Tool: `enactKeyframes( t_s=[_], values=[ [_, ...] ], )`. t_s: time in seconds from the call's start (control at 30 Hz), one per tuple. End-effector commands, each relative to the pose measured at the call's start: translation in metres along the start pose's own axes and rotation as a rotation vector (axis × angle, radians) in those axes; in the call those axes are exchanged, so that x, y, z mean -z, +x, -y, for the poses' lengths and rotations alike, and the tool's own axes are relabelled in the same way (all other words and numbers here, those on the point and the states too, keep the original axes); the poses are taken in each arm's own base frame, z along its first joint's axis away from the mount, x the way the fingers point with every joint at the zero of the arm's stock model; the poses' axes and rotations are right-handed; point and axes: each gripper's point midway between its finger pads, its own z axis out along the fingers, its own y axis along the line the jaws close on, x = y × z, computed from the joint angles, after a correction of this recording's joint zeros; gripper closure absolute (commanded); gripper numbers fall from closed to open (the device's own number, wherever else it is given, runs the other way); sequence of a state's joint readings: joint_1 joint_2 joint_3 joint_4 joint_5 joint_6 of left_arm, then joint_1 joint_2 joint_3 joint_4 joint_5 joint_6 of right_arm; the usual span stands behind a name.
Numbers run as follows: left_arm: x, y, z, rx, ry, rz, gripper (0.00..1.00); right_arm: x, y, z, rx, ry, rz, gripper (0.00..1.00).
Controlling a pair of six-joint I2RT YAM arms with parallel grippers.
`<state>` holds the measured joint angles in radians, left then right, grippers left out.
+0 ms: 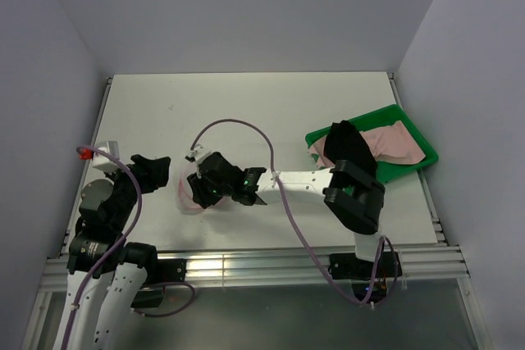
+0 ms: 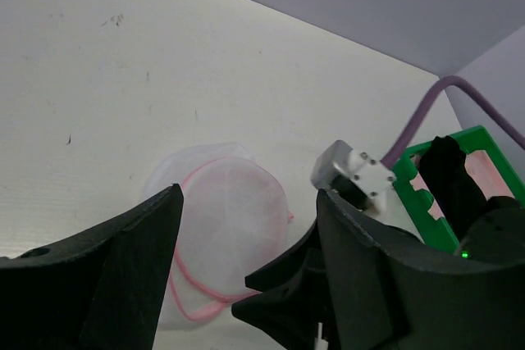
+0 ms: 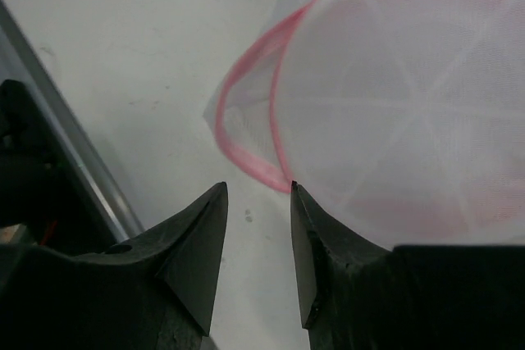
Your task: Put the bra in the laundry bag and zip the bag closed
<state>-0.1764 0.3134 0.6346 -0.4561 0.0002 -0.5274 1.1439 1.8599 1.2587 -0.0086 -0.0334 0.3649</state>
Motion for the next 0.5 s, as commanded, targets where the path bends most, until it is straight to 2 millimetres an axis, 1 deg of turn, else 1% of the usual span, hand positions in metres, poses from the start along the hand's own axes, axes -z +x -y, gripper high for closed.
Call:
enactKeyframes(
  t_s=[0.0, 0.1, 0.2, 0.27, 0.37, 0.4, 0.47],
  values=[
    [0.006, -0.017, 0.005, 0.009, -0.004, 0.051, 0.3, -0.015, -0.018, 0.011, 0.042, 0.086, 0.049, 0.55],
    [0.004, -0.016, 0.0, 0.012, -0.031, 0.042, 0.32, -0.028, -0.015, 0.016, 0.059, 0.136, 0.047, 0.53],
    [0.004, -0.015, 0.003, 0.013, -0.016, 0.039, 0.34, -0.04, -0.014, 0.015, 0.103, 0.15, 0.033, 0.52],
    [0.005, -0.016, 0.002, 0.014, -0.024, 0.046, 0.34, -0.043, -0.014, 0.017, 0.122, 0.18, 0.031, 0.51],
    [0.001, -0.012, 0.001, 0.012, -0.028, 0.026, 0.33, -0.047, -0.013, 0.015, 0.158, 0.2, 0.025, 0.48],
    [0.001, -0.011, 0.002, 0.012, -0.021, 0.022, 0.33, -0.049, -0.01, 0.01, 0.186, 0.198, 0.019, 0.46],
    [0.003, -0.013, 0.002, 0.014, -0.017, 0.032, 0.32, -0.049, -0.009, 0.012, 0.217, 0.238, 0.026, 0.44]
  ],
)
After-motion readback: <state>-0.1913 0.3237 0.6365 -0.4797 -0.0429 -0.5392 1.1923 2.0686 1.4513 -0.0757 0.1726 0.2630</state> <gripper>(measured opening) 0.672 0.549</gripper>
